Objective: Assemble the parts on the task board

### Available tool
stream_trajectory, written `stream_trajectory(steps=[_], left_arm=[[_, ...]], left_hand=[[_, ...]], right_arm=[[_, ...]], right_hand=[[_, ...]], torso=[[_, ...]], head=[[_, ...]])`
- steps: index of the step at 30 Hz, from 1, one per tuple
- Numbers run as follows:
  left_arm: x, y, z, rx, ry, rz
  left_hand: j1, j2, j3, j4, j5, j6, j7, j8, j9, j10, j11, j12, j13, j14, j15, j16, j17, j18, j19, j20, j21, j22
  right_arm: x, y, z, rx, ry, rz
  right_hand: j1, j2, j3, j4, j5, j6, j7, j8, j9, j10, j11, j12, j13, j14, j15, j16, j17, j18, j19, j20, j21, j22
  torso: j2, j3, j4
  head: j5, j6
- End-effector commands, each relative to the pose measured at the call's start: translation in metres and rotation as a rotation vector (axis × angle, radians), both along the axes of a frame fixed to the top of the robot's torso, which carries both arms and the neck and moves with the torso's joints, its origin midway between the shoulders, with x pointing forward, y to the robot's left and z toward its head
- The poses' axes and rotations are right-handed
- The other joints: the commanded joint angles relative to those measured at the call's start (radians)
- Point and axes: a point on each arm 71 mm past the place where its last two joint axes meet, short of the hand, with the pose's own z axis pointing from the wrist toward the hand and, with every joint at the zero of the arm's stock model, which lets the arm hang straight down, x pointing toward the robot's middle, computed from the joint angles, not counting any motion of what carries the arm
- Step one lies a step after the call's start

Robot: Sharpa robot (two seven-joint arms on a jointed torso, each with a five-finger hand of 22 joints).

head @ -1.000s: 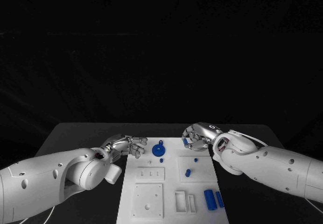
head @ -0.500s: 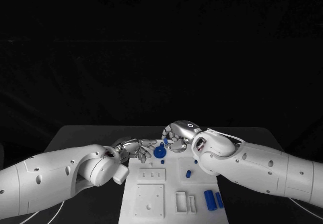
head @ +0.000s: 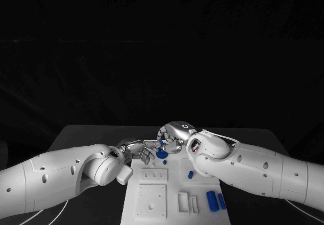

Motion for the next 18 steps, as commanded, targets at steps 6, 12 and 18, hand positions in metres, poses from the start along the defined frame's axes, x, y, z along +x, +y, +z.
stream_trajectory(steps=[6,12,18], left_arm=[[0.0013,0.0004,0.0018,0.007,-0.017,0.019],[0.0015,0.0005,0.0019,0.007,-0.018,0.021],[0.0017,-0.0003,0.0021,0.006,-0.022,0.021]], left_hand=[[0.004,0.011,0.004,-0.003,-0.006,-0.003,0.002,-0.005,-0.003,-0.007,0.001,0.011,0.008,-0.004,0.000,0.007,-0.002,-0.002,-0.007,-0.040,0.010,-0.002],[0.006,0.016,0.004,-0.005,-0.005,-0.003,0.001,-0.006,-0.004,-0.007,0.001,0.014,0.011,-0.003,-0.001,0.009,-0.003,-0.003,-0.007,-0.041,0.012,-0.003],[0.013,0.021,0.004,-0.013,-0.005,0.000,0.000,-0.006,-0.005,-0.007,-0.001,0.021,0.018,-0.002,-0.002,0.014,-0.003,-0.004,-0.007,-0.042,0.016,-0.003]], right_arm=[[-0.0042,0.0057,-0.0039,-0.021,0.008,0.014],[-0.0059,0.0071,-0.0046,-0.023,0.013,0.020],[-0.0068,0.0096,-0.0064,-0.020,0.017,0.023]], right_hand=[[0.002,0.003,0.004,-0.003,0.000,0.036,0.023,0.026,0.049,0.007,0.001,0.001,-0.001,0.002,-0.003,-0.001,0.002,0.084,0.004,-0.005,0.002,0.012],[0.001,0.003,0.005,-0.004,0.000,0.036,0.023,0.026,0.050,0.007,0.001,0.001,-0.001,0.002,-0.003,-0.001,0.002,0.084,0.004,-0.005,0.002,0.012],[0.001,0.004,0.005,-0.004,0.000,0.036,0.023,0.026,0.050,0.008,0.001,0.001,-0.001,0.002,-0.003,-0.001,0.002,0.084,0.005,-0.005,0.002,0.012]], torso=[[0.000,0.0020,-0.0024],[0.000,0.0032,-0.0040],[0.001,0.0037,-0.0034]], head=[[0.006,-0.004],[0.008,-0.004],[0.007,0.004]])
